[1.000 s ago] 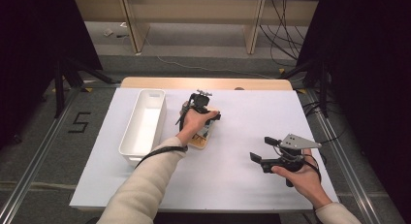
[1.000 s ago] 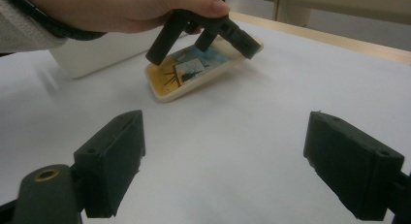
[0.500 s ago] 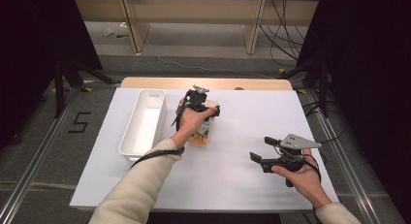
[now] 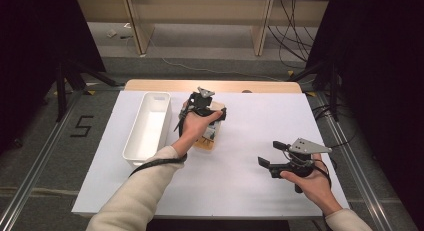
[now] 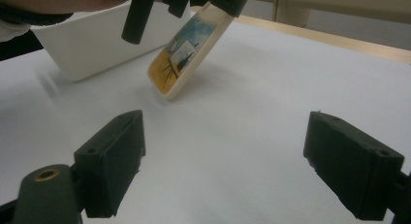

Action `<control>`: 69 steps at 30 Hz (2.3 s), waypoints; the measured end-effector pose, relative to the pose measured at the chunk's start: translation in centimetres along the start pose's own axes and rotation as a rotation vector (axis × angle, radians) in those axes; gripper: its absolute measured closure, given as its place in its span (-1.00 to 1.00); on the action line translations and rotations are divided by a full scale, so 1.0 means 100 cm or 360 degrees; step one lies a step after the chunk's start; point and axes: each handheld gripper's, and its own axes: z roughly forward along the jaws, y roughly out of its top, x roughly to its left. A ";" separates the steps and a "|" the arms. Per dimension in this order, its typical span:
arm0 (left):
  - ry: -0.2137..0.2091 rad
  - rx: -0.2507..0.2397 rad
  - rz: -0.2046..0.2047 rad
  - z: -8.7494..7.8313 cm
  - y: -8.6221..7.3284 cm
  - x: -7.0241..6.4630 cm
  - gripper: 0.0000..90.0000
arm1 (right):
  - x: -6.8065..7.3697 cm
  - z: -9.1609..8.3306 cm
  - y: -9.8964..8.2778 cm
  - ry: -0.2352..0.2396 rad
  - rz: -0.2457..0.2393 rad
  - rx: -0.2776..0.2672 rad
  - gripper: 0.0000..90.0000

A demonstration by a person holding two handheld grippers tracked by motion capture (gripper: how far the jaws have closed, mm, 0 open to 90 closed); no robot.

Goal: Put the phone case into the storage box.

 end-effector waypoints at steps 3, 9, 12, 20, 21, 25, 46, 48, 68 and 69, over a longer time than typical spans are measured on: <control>-0.0023 -0.0026 0.0005 -0.008 0.000 -0.002 -0.75 | 0.000 0.000 0.000 0.0001 0.0000 0.0000 -0.65; -0.0061 -0.0054 0.0016 -0.019 0.000 -0.006 -0.75 | 0.001 0.001 0.000 0.0002 -0.0003 0.0001 -0.65; -0.0068 -0.0066 0.0019 -0.022 0.001 -0.007 -0.75 | 0.001 0.001 0.000 0.0000 -0.0004 0.0004 -0.65; -0.0089 -0.0107 0.0046 -0.036 0.000 -0.010 -0.75 | 0.002 0.001 0.000 -0.0003 0.0000 -0.0001 -0.65; -0.0089 -0.0105 0.0057 -0.037 0.000 -0.010 -0.75 | 0.002 0.000 0.000 -0.0004 0.0001 0.0003 -0.65; -0.0093 -0.0124 0.0053 -0.043 -0.002 -0.009 -0.75 | 0.003 0.001 0.000 0.0000 0.0001 0.0002 -0.65; -0.0119 -0.0187 0.0084 -0.073 -0.008 -0.007 -0.75 | 0.004 0.002 0.000 0.0001 -0.0001 0.0001 -0.65; -0.0117 -0.0186 0.0087 -0.075 -0.008 -0.006 -0.75 | 0.004 0.002 0.000 -0.0002 -0.0002 0.0002 -0.65; -0.0096 -0.0259 0.0080 -0.098 -0.006 0.005 -0.75 | 0.004 0.002 0.000 -0.0009 -0.0017 -0.0003 -0.65; -0.0096 -0.0262 0.0074 -0.098 -0.006 0.006 -0.75 | 0.004 0.002 0.000 -0.0010 -0.0017 -0.0003 -0.65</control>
